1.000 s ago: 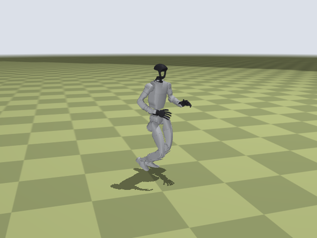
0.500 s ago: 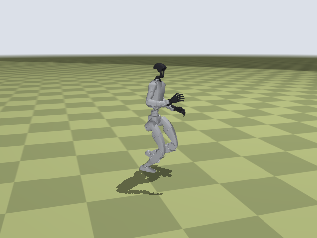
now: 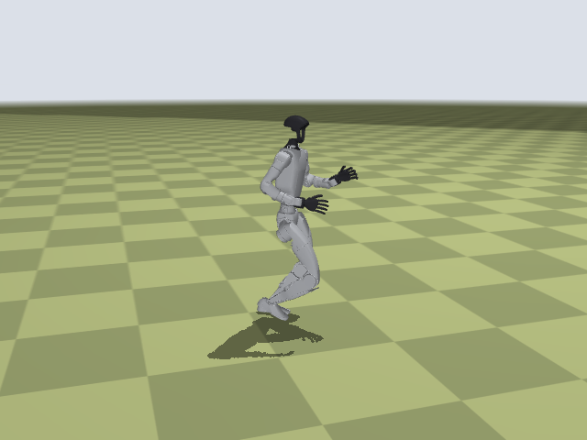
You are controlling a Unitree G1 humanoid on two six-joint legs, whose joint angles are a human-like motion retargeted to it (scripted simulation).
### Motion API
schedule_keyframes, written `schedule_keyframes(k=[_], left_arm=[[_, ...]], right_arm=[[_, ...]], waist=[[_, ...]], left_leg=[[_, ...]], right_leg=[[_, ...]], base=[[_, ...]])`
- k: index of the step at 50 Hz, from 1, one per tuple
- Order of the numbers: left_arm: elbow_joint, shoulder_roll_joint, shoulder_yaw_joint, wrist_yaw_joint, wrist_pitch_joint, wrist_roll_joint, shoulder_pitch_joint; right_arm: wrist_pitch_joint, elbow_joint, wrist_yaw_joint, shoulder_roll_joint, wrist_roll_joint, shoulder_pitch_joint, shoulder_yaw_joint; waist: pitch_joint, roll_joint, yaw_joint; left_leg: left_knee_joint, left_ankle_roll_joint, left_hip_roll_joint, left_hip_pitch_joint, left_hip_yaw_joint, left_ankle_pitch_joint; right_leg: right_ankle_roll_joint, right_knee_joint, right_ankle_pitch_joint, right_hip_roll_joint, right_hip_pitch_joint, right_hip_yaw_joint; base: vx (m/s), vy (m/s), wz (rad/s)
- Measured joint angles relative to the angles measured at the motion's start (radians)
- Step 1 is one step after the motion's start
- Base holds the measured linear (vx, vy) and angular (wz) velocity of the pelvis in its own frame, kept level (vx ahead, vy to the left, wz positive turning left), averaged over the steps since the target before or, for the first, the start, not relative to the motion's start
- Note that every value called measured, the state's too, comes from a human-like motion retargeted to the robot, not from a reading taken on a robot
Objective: Run
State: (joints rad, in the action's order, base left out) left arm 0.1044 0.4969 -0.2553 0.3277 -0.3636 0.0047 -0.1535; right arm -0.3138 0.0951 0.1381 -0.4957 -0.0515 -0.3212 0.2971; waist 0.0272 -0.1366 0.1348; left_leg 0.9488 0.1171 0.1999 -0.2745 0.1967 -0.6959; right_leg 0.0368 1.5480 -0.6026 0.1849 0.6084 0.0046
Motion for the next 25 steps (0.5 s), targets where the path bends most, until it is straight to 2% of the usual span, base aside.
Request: schedule_keyframes(k=[5,7,10,12,15,18,20,22,25], left_arm=[[0.059,-0.03,-0.03,-0.056,-0.052,-0.104,0.021],[0.061,-0.037,-0.043,-0.089,-0.053,-0.148,0.051],[0.039,-0.048,-0.047,-0.138,-0.03,-0.211,0.116],[0.004,-0.052,-0.038,-0.155,-0.003,-0.235,0.172],[-0.073,-0.043,-0.002,-0.159,0.051,-0.24,0.261],[-0.137,-0.02,0.057,-0.15,0.087,-0.224,0.357],[-0.139,0.001,0.084,-0.167,0.093,-0.233,0.446],[-0.118,0.021,0.103,-0.198,0.089,-0.257,0.537],[-0.088,0.03,0.114,-0.245,0.075,-0.307,0.639]], right_arm=[[0.006,0.044,-0.069,-0.006,-0.109,-0.163,-0.045],[0.011,0.064,-0.083,0.006,-0.152,-0.187,-0.06],[0.019,0.102,-0.076,0.022,-0.19,-0.16,-0.075],[0.021,0.131,-0.054,0.029,-0.191,-0.098,-0.086],[0.024,0.172,0.002,0.026,-0.164,0.071,-0.107],[0.026,0.2,0.091,0.028,-0.134,0.326,-0.118],[0.017,0.239,0.129,0.04,-0.155,0.437,-0.123],[0.0,0.286,0.133,0.06,-0.197,0.484,-0.121],[-0.025,0.345,0.098,0.089,-0.26,0.481,-0.098]], waist=[[-0.043,0.017,0.013],[-0.043,0.023,-0.013],[-0.025,0.026,-0.073],[-0.004,0.02,-0.123],[0.044,0.014,-0.201],[0.097,0.014,-0.273],[0.105,-0.002,-0.308],[0.09,-0.023,-0.328],[0.048,-0.044,-0.331]], left_leg=[[-0.013,-0.138,-0.063,0.031,-0.036,0.274],[0.101,-0.149,-0.112,0.006,-0.044,0.312],[0.337,-0.114,-0.207,-0.036,-0.041,0.292],[0.503,-0.066,-0.272,-0.07,-0.037,0.24],[0.707,0.012,-0.361,-0.134,-0.048,0.141],[0.777,0.069,-0.406,-0.223,-0.063,0.055],[0.729,0.077,-0.376,-0.269,-0.055,0.042],[0.612,0.055,-0.325,-0.294,-0.032,0.073],[0.375,-0.013,-0.238,-0.293,0.008,0.159]], right_leg=[[0.047,-0.282,0.075,-0.089,-0.039,-0.039],[0.053,-0.343,0.093,-0.131,-0.068,-0.054],[0.022,-0.353,0.05,-0.183,-0.106,-0.07],[-0.026,-0.317,-0.048,-0.203,-0.121,-0.072],[-0.096,-0.265,-0.208,-0.235,-0.136,-0.067],[-0.119,-0.257,-0.256,-0.267,-0.14,-0.052],[-0.101,-0.283,-0.23,-0.262,-0.155,-0.028],[-0.052,-0.336,-0.148,-0.253,-0.174,0.007],[0.046,-0.391,0.081,-0.193,-0.189,0.011]], base=[[0.08,-0.08,0.64],[0.0,-0.07,0.43],[-0.02,-0.06,0.21],[0.0,0.0,0.0],[0.04,-0.02,-0.15],[0.1,0.02,-0.29],[0.17,0.08,0.02],[0.2,0.11,0.28],[0.19,0.12,0.41]])
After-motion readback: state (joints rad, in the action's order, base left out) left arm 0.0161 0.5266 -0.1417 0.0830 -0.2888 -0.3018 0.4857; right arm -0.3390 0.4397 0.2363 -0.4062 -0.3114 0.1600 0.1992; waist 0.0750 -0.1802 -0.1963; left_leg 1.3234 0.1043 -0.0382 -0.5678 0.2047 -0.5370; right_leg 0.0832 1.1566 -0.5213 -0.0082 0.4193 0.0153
